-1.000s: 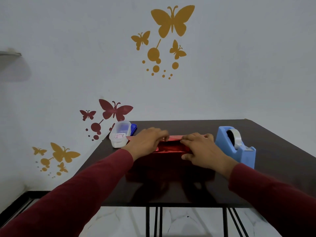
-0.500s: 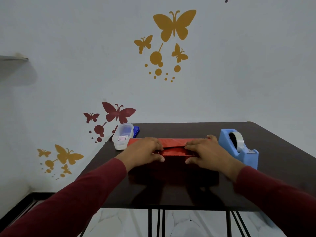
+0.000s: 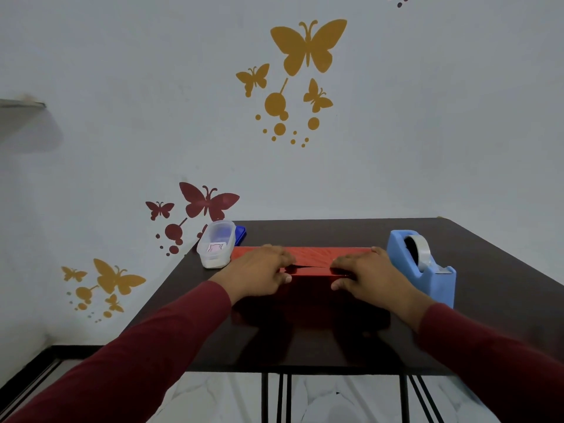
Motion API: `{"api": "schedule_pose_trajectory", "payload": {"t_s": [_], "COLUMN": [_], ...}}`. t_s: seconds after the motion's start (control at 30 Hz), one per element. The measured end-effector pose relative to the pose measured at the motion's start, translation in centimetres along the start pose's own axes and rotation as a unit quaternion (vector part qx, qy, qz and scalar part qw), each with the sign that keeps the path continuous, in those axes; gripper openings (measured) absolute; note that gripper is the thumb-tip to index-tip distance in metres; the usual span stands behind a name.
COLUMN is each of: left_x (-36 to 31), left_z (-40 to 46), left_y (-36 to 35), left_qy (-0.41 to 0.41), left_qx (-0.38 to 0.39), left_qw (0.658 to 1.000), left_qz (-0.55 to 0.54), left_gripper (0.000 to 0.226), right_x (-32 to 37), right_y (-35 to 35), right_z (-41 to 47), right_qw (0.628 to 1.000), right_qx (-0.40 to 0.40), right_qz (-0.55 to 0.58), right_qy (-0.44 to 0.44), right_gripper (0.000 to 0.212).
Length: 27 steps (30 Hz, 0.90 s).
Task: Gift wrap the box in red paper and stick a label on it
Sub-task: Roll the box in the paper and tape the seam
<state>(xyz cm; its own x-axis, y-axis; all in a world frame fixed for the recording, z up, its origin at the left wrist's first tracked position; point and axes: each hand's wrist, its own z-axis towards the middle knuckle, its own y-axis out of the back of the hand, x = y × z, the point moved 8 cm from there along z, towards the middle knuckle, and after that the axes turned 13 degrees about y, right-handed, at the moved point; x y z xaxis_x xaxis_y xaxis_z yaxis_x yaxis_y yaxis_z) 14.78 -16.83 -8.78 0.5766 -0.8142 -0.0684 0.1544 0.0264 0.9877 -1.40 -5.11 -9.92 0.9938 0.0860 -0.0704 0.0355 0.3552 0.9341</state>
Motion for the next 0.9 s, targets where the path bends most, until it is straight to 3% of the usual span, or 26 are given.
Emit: {"api": "schedule_pose_trajectory", "payload": {"t_s": [0.27,0.47,0.9], "left_x": [1.4,1.0,-0.4], "left_z": [0.2,2.5,2.5], "left_y": [-0.1,1.2,1.9], "left_qy": [0.022,0.023,0.005], "left_qx": [-0.027,-0.007,-0.086], "left_qw": [0.996,0.998,0.996], "left_qz": [-0.077,-0.056,-0.002], "left_gripper": [0.032,0.026,0.020], "right_x": [0.3,1.8,2.7], "right_y": [0.3,0.5,0.1], "right_z": [-0.9,-0.8,0.7], "right_qw": [0.999,1.000,0.991], "right_qx": [-0.046,-0.023,0.092], "right_qz": [0.005,0.008,-0.100], "right_qy": [-0.026,-0.012,0.003], "right_gripper": [0.039,0.039,0.061]}}
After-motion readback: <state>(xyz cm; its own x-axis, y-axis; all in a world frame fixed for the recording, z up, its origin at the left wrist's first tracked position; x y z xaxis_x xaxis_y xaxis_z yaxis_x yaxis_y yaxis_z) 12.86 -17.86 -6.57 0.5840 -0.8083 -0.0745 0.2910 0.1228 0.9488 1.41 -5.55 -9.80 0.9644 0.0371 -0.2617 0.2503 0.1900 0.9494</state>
